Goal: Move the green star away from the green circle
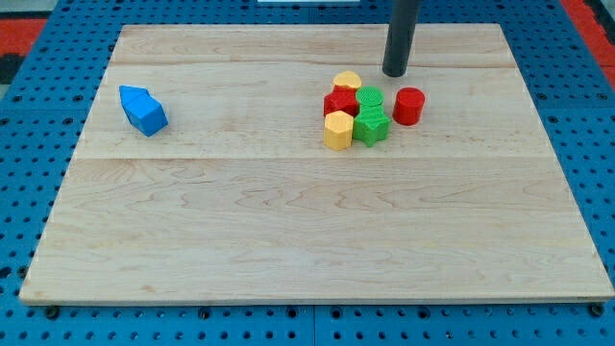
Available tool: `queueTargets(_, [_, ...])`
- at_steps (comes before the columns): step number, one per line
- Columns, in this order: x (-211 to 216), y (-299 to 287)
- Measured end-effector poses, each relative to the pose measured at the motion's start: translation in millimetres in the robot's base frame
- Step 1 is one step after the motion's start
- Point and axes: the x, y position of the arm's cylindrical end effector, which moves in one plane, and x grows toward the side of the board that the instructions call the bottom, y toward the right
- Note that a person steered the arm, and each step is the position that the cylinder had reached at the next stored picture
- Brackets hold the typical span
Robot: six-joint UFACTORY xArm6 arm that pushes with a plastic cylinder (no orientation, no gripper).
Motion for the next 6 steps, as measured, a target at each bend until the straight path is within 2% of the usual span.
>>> queueTargets(1, [22.3,-20.5])
queueTargets(4, [174.2,-11.3])
queueTargets(5, [185.0,-55.1])
queueTargets(6, [184.7,-155.2])
